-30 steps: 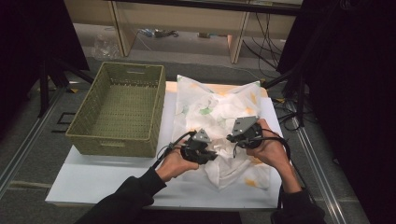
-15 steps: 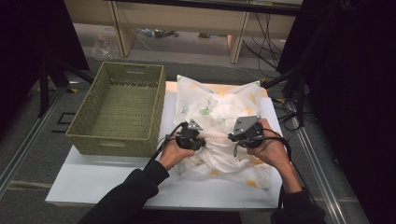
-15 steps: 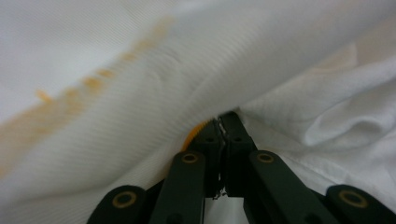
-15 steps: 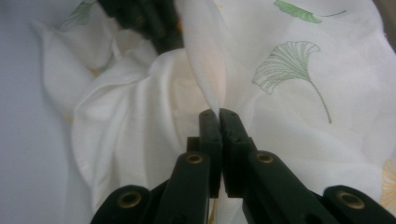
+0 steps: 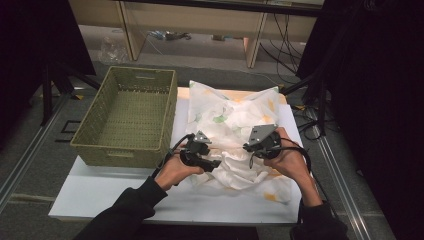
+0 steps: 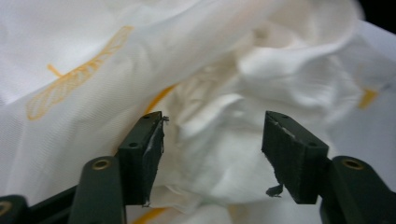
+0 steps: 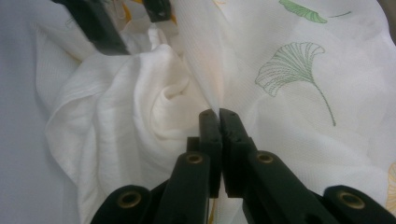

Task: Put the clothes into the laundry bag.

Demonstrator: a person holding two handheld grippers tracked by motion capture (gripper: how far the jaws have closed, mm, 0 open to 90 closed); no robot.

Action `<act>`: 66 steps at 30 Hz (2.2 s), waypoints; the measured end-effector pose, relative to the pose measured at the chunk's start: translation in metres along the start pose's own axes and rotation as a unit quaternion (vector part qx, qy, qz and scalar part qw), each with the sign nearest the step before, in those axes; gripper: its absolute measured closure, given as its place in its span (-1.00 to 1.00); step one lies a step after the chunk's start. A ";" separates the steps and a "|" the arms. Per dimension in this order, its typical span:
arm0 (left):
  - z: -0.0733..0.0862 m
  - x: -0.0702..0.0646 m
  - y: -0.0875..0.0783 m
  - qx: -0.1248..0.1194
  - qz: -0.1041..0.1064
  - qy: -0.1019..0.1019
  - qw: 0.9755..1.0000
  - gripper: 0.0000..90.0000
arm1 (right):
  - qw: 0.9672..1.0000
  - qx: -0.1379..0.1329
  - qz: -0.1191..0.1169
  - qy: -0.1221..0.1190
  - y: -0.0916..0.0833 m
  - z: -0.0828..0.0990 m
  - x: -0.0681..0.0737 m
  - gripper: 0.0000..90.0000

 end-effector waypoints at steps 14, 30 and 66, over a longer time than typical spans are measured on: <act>0.002 -0.028 0.040 0.033 0.047 0.056 0.997 0.47 | 1.000 0.003 -0.004 -0.002 0.001 0.000 0.002 0.99; -0.010 -0.023 0.037 0.022 0.086 0.049 0.995 0.29 | 1.000 0.009 -0.010 -0.005 0.000 0.001 0.000 0.99; -0.019 -0.002 0.032 0.014 0.006 0.031 0.999 -0.06 | 1.000 0.004 -0.001 0.005 -0.002 0.004 -0.002 1.00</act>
Point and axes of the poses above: each handheld gripper's, and its own axes: y roughly forward along the jaws, z roughly out of its underside, x roughly to its left, the point moved 5 cm from there along y, roughly forward along the jaws, and after that the axes turned 1 degree about -x, right-handed, at the moved point
